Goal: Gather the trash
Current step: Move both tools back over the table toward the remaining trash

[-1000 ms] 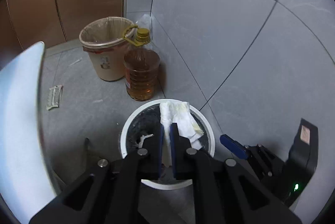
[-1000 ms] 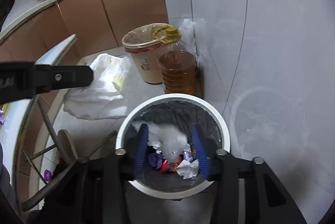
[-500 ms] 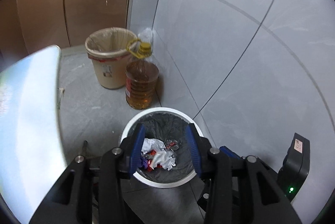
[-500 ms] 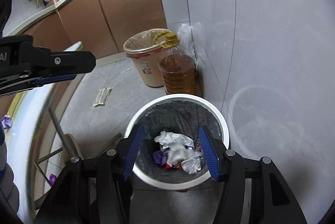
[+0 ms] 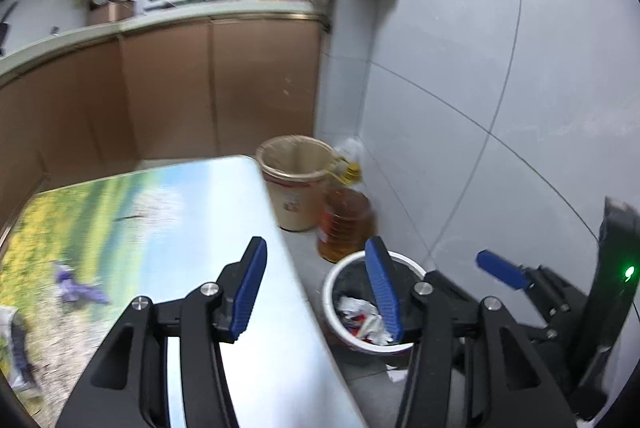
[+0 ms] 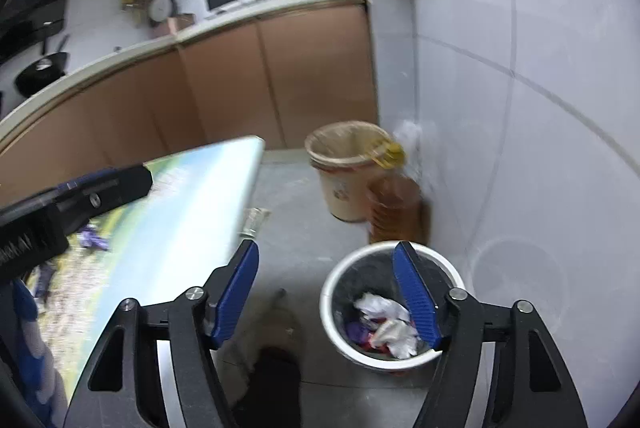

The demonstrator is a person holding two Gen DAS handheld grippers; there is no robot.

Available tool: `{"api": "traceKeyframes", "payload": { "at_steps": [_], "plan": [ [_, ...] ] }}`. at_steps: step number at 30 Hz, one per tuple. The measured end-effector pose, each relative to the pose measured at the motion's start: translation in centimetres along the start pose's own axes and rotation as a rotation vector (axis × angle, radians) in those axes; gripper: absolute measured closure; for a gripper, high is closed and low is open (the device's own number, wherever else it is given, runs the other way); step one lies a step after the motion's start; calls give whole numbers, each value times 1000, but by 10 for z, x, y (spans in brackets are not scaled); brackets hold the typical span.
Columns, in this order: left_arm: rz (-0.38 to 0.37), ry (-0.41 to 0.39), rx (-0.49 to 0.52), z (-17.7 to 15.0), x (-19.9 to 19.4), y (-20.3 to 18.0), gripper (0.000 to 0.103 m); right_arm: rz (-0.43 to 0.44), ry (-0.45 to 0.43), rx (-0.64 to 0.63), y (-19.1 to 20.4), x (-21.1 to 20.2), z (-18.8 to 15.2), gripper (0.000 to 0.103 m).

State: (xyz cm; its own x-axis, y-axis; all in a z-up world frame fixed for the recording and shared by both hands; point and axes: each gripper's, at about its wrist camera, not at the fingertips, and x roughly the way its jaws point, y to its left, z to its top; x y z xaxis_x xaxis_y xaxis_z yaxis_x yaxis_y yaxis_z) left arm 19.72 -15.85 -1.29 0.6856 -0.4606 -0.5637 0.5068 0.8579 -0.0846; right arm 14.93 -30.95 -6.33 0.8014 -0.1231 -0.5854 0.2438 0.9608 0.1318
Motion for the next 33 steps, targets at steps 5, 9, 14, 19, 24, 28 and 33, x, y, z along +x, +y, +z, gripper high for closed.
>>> {"api": "traceKeyframes", "payload": {
  "at_steps": [5,9,14,19,24,28,33],
  "plan": [
    [72,-75,-14,-9,-48,23,52,53,-60,-64,41,-39,11,31],
    [107,-116,-27,-18,-80,33,52,81,-95,-108,67,-64,15,29],
    [140,-162,-51,-28,-115,45,48,103,-130,-152,95,-92,15,27],
    [173,-199,-86,-40,-143,57,47,123,-159,-190,116,-119,11,26],
    [221,-236,-97,-52,-170,66,45,143,-201,-212,129,-141,10,21],
    [260,-268,-105,-58,-187,71,41,152,-235,-228,138,-158,7,12],
    [316,-323,-106,-68,-209,74,41,159,-278,-246,147,-178,2,1]
  ]
}}
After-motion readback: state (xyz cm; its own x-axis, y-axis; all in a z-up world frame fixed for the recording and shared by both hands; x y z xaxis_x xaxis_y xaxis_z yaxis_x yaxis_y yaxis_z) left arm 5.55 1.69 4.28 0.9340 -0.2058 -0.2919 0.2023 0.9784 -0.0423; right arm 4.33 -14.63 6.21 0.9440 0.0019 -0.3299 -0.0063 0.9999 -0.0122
